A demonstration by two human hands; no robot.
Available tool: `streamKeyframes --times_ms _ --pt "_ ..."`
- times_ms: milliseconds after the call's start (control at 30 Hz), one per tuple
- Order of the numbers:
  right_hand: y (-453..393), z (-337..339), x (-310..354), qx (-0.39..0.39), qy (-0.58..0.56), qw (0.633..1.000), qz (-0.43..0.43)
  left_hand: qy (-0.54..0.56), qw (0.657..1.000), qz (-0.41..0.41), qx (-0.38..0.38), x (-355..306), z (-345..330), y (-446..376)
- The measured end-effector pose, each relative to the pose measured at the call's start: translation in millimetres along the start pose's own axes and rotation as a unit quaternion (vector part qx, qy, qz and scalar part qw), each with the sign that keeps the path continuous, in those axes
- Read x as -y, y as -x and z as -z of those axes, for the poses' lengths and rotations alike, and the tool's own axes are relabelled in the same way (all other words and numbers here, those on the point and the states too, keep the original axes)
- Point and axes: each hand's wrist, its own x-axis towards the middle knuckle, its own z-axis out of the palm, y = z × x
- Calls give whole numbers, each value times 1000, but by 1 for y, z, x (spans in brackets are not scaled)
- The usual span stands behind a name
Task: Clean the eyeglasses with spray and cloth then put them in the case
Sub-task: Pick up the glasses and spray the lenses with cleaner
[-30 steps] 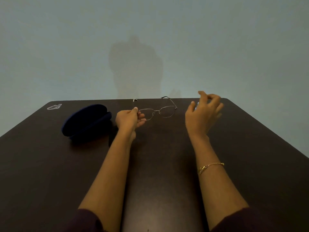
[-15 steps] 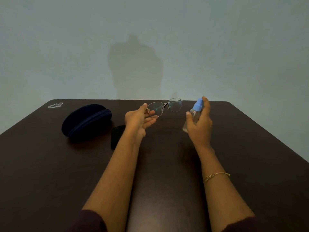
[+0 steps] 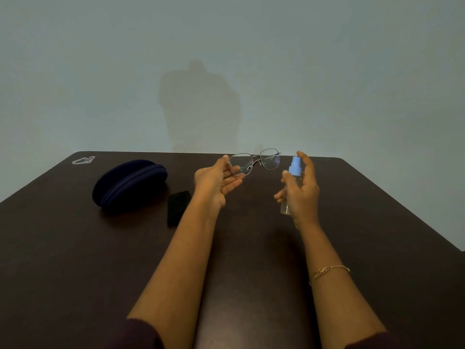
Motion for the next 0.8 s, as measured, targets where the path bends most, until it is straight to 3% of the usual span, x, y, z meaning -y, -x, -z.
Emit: streamKeyframes --times_ms 233,467,800 --pt "0 1 -2 -44 134 984 110 7 1000 4 10 2 -4 1" --pt "-6 10 -4 -122 159 976 89 22 1000 9 11 7 -9 3" --pt "-2 7 -3 -114 168 975 93 24 1000 10 -1 12 -13 3"
